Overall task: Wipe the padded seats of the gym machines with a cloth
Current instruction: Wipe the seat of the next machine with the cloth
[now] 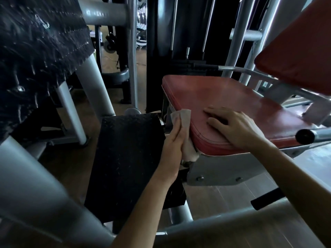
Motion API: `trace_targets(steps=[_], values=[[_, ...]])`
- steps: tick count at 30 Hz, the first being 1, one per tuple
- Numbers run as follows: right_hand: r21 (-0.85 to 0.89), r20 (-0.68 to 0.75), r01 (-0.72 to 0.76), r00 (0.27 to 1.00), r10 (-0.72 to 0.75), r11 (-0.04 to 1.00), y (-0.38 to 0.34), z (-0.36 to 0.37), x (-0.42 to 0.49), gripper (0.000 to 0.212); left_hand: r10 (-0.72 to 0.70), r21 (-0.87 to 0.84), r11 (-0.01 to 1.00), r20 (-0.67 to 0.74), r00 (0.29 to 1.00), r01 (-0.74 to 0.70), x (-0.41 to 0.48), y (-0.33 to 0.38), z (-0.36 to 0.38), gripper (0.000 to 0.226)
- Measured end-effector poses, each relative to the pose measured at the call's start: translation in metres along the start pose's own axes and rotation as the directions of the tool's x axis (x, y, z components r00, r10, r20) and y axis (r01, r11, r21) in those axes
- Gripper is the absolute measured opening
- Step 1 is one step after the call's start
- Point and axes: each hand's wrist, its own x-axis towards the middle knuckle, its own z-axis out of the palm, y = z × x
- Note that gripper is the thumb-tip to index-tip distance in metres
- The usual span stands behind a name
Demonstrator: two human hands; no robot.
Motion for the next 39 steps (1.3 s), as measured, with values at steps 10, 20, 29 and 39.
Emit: trace_targets(steps=[10, 20, 29, 39], values=[[0.017, -0.023, -0.018, 1.000, 0.019, 1.000, -0.003, 0.000, 0.000, 0.043, 0.112, 0.055, 0.993, -0.083, 0.990, -0.108, -0.006, -0.015, 0.025, 0.054], [-0.077, 0.056, -0.004, 0.998, 0.008, 0.997, 0.000, 0.002, 0.004, 0.048, 0.003, 0.357, 0.931, -0.210, 0.978, 0.073, 0.042, 0.032, 0.015, 0.056], [-0.029, 0.009, -0.017, 1.000, 0.018, 0.999, -0.006, -0.001, 0.003, 0.046, -0.009, 0.258, 0.965, -0.150, 0.989, 0.048, -0.004, 0.009, 0.023, 0.036], [-0.025, 0.016, -0.028, 0.999, 0.029, 0.999, -0.006, 0.000, 0.002, 0.046, -0.031, 0.308, 0.948, -0.155, 0.987, 0.078, -0.025, 0.011, 0.028, 0.040]])
